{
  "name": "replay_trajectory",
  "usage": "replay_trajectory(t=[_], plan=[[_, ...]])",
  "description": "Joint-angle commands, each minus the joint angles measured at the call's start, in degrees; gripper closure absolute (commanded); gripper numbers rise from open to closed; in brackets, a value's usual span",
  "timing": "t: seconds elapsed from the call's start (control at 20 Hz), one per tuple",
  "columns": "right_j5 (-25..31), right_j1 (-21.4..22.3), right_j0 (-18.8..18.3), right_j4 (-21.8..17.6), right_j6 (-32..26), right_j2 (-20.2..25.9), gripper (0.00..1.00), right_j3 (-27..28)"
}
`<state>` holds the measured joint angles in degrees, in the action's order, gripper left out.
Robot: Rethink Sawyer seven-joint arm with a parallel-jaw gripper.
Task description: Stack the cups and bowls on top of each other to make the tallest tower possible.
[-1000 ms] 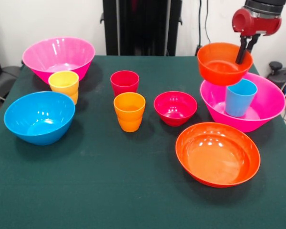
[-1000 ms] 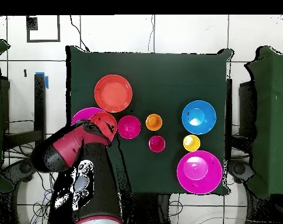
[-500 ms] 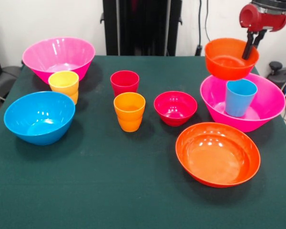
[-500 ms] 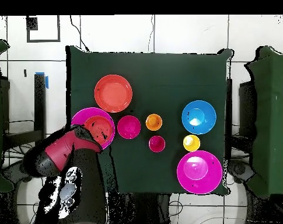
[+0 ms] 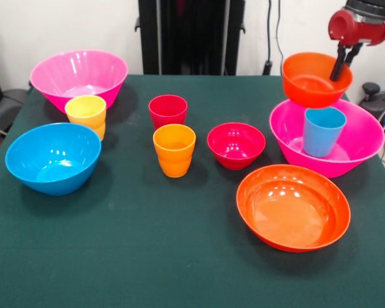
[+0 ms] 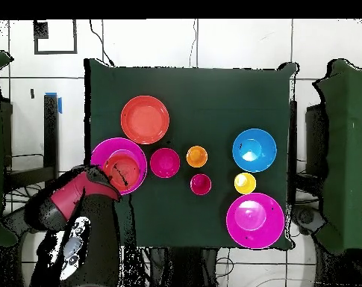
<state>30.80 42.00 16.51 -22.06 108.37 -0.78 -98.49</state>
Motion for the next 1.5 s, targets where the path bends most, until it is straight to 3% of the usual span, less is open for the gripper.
replay_trajectory(t=[0.05,1.2,1.5], plan=[[-1.3,-6.6,1.7,2.4,12.8,-0.5,1.00,4.1],[5.8,-9.4,6.7,9.1,11.1,-4.3,1.00,11.2],[4.5,-8.1,5.9,10.2,9.1,-4.6,1.00,8.3]])
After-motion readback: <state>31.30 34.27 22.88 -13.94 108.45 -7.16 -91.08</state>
